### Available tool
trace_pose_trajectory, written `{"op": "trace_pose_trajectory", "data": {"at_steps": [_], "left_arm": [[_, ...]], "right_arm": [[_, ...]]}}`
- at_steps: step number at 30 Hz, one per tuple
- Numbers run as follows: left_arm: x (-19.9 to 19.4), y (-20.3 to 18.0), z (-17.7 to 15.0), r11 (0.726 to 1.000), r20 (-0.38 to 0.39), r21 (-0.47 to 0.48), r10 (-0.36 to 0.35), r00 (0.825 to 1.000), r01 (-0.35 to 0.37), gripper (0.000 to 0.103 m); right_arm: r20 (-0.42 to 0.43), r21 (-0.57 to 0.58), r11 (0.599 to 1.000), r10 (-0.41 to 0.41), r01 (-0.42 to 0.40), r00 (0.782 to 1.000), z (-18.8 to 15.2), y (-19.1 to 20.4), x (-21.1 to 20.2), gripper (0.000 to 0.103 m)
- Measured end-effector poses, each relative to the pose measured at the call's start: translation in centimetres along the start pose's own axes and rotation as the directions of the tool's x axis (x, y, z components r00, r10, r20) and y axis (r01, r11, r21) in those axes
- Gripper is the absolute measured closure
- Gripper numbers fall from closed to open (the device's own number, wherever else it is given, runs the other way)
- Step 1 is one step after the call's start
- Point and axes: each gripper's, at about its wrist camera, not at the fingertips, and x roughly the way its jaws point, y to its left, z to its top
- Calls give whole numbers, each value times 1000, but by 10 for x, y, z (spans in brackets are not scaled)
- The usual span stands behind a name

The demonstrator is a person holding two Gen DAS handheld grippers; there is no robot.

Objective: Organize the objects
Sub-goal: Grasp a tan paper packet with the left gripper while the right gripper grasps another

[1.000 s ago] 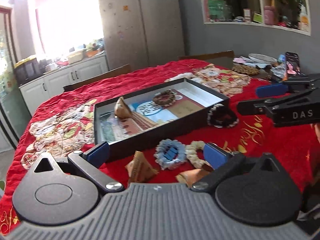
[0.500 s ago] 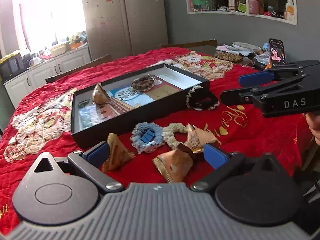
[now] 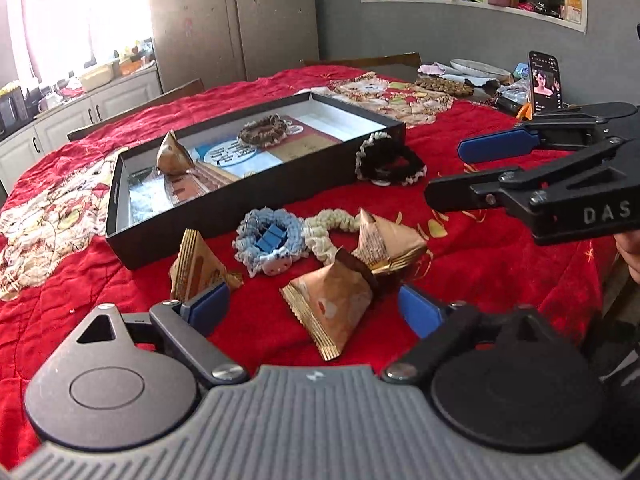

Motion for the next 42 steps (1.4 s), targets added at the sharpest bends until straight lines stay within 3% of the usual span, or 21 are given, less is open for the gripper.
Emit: {"op": "trace_pose_trajectory", "data": {"at_steps": [8,13,17,20,27,32,35,42], "left_arm": [[18,4,-3,1000,-15,-18,-3,1000,2,15],[27,1,-4,1000,-21,-3,-13,1000,12,19],[31,2,-4,1000,-26,-7,-16,1000,16,26],[31,4,-4,1000,-24,-11,-25,999,24,36],[29,5,-5,1000,-18,-5,-25,1000,25,44],[26,5,-6,1000,-13,-1,-17,1000,17,49],[26,6,-6,1000,-13,0,-19,1000,19,50],[23,3,-7,1000,-7,21,-19,1000,19,52]], "right_arm": [[-95,18,997,77,-75,993,-4,2,28,42],[-123,24,997,79,-77,989,-5,3,47,42],[-154,60,994,100,-92,983,-5,0,61,42],[-153,89,990,119,-107,981,-4,-5,65,42],[-166,129,978,184,-164,969,-3,-10,71,56],[-164,103,981,177,-162,970,-4,-6,70,60],[-156,92,980,187,-174,970,-4,-4,67,72],[-155,67,984,176,-168,972,-6,-2,60,78]]}}
